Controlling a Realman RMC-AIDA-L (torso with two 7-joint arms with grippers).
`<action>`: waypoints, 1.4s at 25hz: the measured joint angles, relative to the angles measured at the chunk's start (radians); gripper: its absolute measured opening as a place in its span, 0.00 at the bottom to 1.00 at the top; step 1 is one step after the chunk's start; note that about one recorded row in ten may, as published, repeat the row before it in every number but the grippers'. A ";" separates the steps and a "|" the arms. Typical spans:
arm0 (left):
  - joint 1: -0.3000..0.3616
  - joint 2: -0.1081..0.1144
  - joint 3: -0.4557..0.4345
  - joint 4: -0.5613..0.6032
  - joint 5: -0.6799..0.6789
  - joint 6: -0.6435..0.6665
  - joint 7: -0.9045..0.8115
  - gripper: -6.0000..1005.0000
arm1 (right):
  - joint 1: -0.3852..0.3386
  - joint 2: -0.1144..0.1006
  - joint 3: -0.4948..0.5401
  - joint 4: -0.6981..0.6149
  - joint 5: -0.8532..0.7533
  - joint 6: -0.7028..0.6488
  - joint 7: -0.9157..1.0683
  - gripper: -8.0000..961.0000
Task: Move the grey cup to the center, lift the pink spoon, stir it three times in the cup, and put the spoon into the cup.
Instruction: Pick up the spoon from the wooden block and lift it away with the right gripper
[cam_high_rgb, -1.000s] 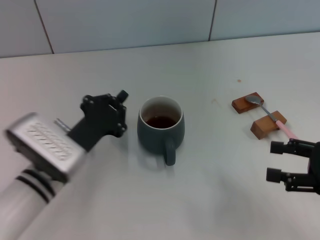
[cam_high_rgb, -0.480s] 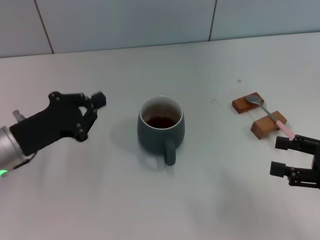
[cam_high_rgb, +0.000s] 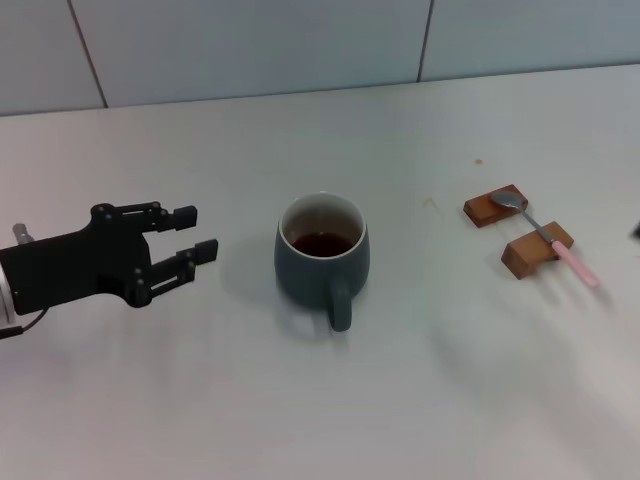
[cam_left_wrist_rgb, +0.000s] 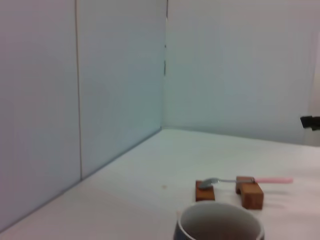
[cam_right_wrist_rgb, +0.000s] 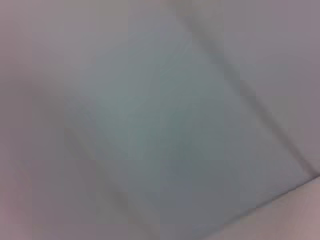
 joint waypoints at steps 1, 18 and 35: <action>0.001 -0.001 0.024 0.013 0.000 -0.001 -0.013 0.34 | -0.013 -0.003 0.046 0.046 0.000 0.011 0.030 0.86; -0.036 0.003 0.064 0.036 0.002 -0.022 -0.028 0.81 | -0.080 -0.011 0.169 0.345 -0.063 0.366 0.474 0.86; -0.034 0.004 0.105 0.051 0.000 -0.015 -0.035 0.81 | -0.025 -0.011 0.148 0.369 -0.093 0.424 0.485 0.86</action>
